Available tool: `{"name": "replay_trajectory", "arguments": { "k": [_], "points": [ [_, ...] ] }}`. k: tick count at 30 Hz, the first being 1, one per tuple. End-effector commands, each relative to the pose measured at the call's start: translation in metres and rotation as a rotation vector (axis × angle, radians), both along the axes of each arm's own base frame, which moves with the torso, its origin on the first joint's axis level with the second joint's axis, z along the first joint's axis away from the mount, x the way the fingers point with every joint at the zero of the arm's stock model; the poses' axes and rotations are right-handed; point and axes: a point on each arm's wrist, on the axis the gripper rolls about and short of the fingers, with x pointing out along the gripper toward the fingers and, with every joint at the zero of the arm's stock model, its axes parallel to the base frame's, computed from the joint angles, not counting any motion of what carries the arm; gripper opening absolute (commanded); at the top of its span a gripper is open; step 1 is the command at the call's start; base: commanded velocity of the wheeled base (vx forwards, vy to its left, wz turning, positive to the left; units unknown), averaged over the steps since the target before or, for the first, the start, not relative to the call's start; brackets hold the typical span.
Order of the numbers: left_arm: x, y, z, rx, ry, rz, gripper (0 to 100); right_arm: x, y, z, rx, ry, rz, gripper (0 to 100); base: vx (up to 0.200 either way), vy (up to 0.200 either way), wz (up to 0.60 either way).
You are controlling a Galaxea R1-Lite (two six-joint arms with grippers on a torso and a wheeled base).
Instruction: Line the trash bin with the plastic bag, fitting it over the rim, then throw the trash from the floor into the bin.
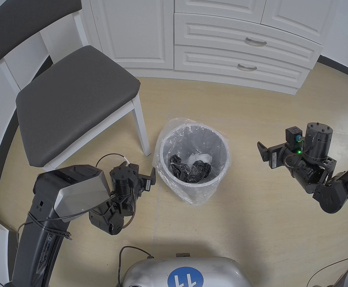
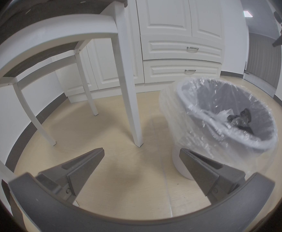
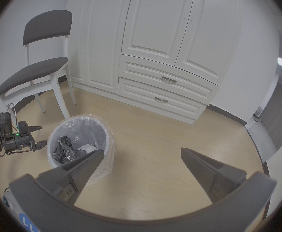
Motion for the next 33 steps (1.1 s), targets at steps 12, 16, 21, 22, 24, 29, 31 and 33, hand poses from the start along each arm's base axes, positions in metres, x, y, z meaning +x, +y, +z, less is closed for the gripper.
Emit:
{"name": "replay_trajectory", "arguments": {
  "k": [12,16,21,22,24,29,31,33],
  "points": [
    [-0.024,-0.019,0.022,-0.016,-0.007,-0.124,100,0.004,0.001,-0.005,-0.005,0.012,-0.001,100,0.000,0.000,0.00],
    [-0.012,-0.015,0.011,-0.004,0.021,-0.105,100,0.005,-0.001,-0.005,-0.007,0.014,-0.007,100,0.000,0.000,0.00],
    [0.002,-0.002,-0.006,0.002,0.048,-0.066,100,0.006,-0.002,-0.005,-0.005,0.014,-0.012,100,0.000,0.000,0.00],
    [0.002,-0.001,-0.008,0.000,0.050,-0.063,100,0.006,-0.002,-0.005,-0.005,0.014,-0.012,100,0.000,0.000,0.00],
    [0.005,0.001,-0.010,-0.015,0.047,-0.056,100,0.006,-0.002,-0.006,-0.007,0.015,-0.014,100,0.000,0.000,0.00],
    [0.025,-0.007,-0.011,-0.090,-0.001,-0.052,100,0.011,-0.001,-0.011,-0.011,0.025,-0.014,100,0.000,0.000,0.00],
    [0.031,-0.010,-0.017,-0.096,-0.001,-0.053,100,0.012,0.000,-0.013,-0.013,0.031,-0.014,100,0.000,0.000,0.00],
    [0.035,-0.013,-0.024,-0.094,0.006,-0.054,100,0.012,0.000,-0.014,-0.014,0.034,-0.014,100,0.000,0.000,0.00]
  ]
}}
